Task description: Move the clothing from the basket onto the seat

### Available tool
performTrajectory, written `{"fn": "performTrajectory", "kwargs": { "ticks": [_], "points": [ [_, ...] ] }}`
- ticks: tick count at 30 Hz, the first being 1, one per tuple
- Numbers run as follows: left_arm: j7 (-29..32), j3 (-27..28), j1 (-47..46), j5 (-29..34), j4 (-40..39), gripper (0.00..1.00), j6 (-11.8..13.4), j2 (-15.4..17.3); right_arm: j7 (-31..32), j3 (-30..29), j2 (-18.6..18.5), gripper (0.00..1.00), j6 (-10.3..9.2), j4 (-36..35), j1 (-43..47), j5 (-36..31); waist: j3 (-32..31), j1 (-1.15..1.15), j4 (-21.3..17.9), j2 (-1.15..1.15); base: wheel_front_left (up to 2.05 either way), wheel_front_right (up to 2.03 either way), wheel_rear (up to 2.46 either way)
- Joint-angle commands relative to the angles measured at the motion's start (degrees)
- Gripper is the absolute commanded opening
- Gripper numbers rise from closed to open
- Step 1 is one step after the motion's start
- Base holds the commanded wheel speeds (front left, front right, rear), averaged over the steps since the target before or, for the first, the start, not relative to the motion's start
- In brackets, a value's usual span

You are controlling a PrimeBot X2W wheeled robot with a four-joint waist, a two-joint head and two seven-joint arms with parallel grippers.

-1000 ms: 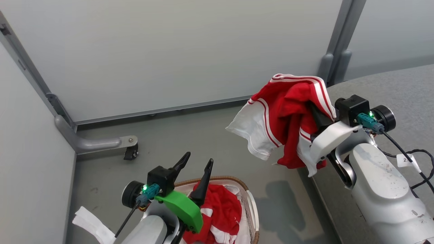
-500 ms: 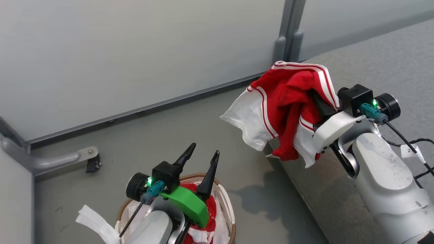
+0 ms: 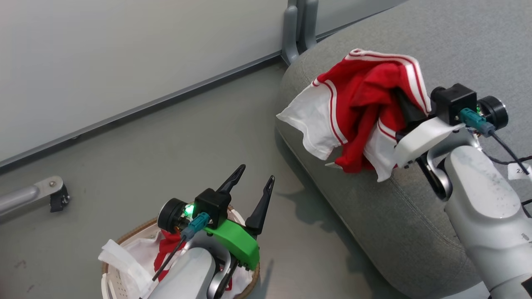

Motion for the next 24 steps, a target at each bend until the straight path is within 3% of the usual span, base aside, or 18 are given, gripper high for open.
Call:
{"fn": "performTrajectory", "kwargs": {
  "ticks": [1, 8, 19, 24],
  "points": [
    [0.03, -0.32, -1.13, 0.78, -0.02, 1.00, -0.21, 0.25, -0.30, -0.73, -0.62, 0.00, -0.06, -0.06, -1.75, -0.21, 2.36, 0.00, -0.82, 0.00, 0.00, 0.00, 0.00],
    [0.03, -2.88, -3.97, 0.37, -1.19, 1.00, -0.20, 1.23, -0.30, -4.39, -4.12, 0.00, -0.06, 1.06, -9.96, -0.09, 8.02, 0.00, 2.48, 0.00, 0.00, 0.00, 0.00],
    [0.03, -6.97, -12.85, 1.06, -6.10, 1.00, -0.21, 4.18, -0.30, -12.30, -17.01, 0.00, -0.06, 7.23, -26.25, -0.78, 22.24, 0.00, 9.81, 0.00, 0.00, 0.00, 0.00],
    [0.07, -7.54, -15.21, 2.18, -8.11, 1.00, -0.21, 5.15, -0.30, -16.31, -19.43, 0.00, -0.06, 11.83, -30.07, -2.29, 28.08, 0.00, 11.35, 0.00, 0.00, 0.00, 0.00]
  ]
}}
